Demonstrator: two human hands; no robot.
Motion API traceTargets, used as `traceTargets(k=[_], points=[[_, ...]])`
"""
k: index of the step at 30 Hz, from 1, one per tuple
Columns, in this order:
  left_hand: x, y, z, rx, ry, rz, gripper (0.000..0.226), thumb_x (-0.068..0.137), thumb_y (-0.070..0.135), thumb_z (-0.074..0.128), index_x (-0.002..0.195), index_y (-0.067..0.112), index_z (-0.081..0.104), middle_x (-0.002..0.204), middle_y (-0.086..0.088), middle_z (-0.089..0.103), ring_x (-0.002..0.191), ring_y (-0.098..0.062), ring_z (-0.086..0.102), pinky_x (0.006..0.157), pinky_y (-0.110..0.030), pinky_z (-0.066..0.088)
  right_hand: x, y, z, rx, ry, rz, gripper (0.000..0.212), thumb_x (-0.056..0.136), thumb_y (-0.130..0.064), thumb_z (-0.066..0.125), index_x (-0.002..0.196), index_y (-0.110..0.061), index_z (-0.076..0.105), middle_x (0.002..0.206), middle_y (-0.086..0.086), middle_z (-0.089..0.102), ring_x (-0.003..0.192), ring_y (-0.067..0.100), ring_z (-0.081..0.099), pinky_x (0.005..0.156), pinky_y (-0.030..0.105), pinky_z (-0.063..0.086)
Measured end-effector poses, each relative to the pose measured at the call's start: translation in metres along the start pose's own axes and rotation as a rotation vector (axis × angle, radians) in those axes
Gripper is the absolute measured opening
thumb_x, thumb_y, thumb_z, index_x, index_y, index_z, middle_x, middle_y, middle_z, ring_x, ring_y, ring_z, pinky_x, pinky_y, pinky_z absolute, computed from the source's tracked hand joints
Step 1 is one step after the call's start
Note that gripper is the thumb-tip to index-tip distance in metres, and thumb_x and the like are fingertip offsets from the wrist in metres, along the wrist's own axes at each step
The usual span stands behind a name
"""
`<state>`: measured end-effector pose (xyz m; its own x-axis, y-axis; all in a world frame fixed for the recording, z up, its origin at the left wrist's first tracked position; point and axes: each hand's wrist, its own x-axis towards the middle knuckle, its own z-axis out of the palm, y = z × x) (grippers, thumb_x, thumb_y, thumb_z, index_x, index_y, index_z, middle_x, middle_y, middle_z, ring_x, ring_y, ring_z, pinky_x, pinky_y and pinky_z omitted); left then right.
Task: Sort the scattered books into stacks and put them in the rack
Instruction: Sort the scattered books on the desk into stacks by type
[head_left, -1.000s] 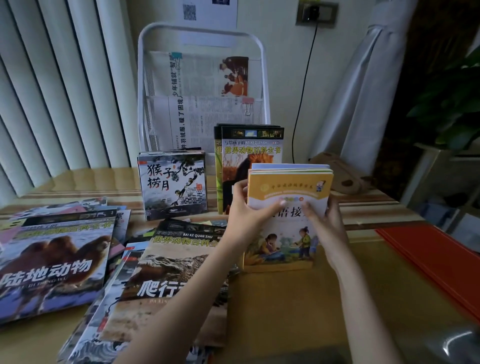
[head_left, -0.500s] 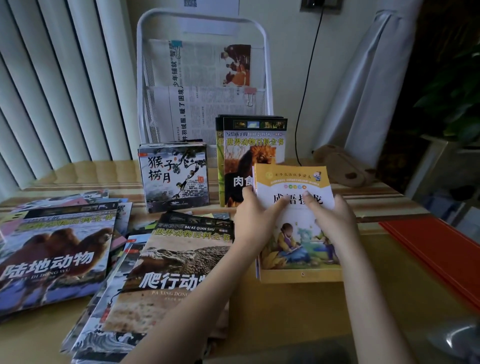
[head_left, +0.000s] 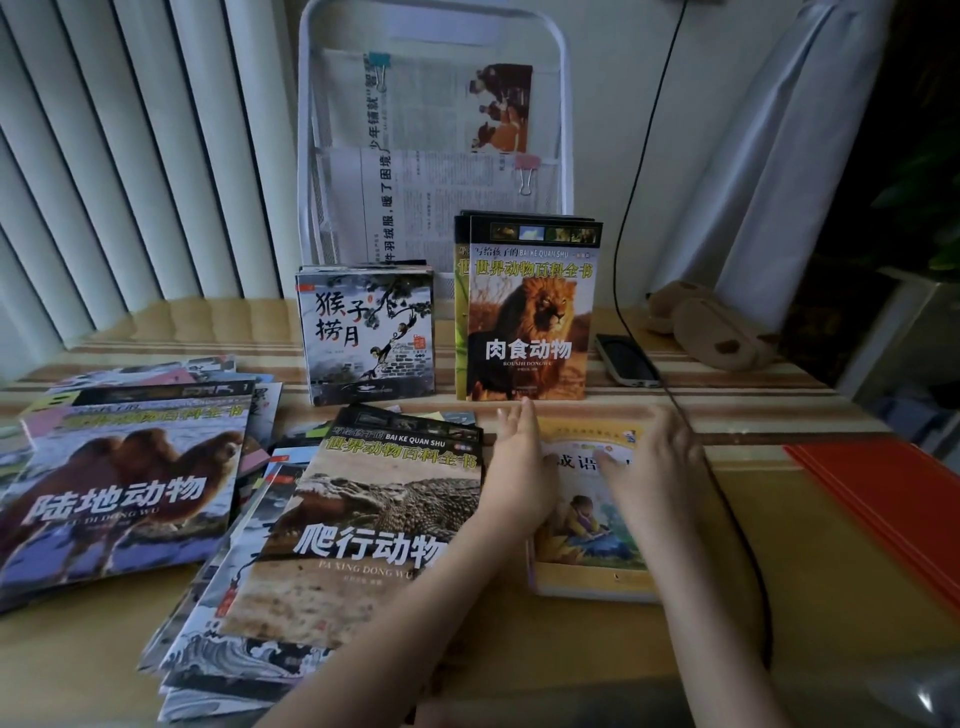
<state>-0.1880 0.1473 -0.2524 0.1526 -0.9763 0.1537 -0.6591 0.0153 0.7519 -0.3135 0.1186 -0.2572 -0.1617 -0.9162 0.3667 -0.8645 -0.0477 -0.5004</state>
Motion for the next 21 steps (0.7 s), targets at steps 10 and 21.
traceTargets(k=[10, 21], points=[[-0.038, -0.104, -0.118, 0.413, 0.173, -0.436, 0.070, 0.093, 0.043, 0.044, 0.142, -0.004, 0.026, 0.145, -0.023, 0.036, 0.136, -0.036, 0.029, 0.115, -0.048, 0.020, -0.080, -0.094, 0.029, -0.180, -0.426, -0.356, 0.078, 0.081, -0.078, 0.028, 0.121, -0.020, 0.060, 0.141, 0.001, 0.050, 0.140, 0.019, 0.029, 0.115, 0.058, -0.002], [-0.029, -0.074, -0.148, -0.449, 0.532, 0.126, 0.063, 0.080, -0.016, 0.049, 0.125, 0.028, 0.050, 0.130, 0.005, 0.052, 0.101, -0.016, 0.063, 0.082, -0.038, 0.057, -0.042, -0.100, 0.017, 0.643, -0.309, -0.300, 0.081, 0.085, -0.026, 0.067, 0.150, -0.024, 0.019, 0.152, -0.006, 0.029, 0.138, 0.012, 0.030, 0.105, 0.018, 0.027]])
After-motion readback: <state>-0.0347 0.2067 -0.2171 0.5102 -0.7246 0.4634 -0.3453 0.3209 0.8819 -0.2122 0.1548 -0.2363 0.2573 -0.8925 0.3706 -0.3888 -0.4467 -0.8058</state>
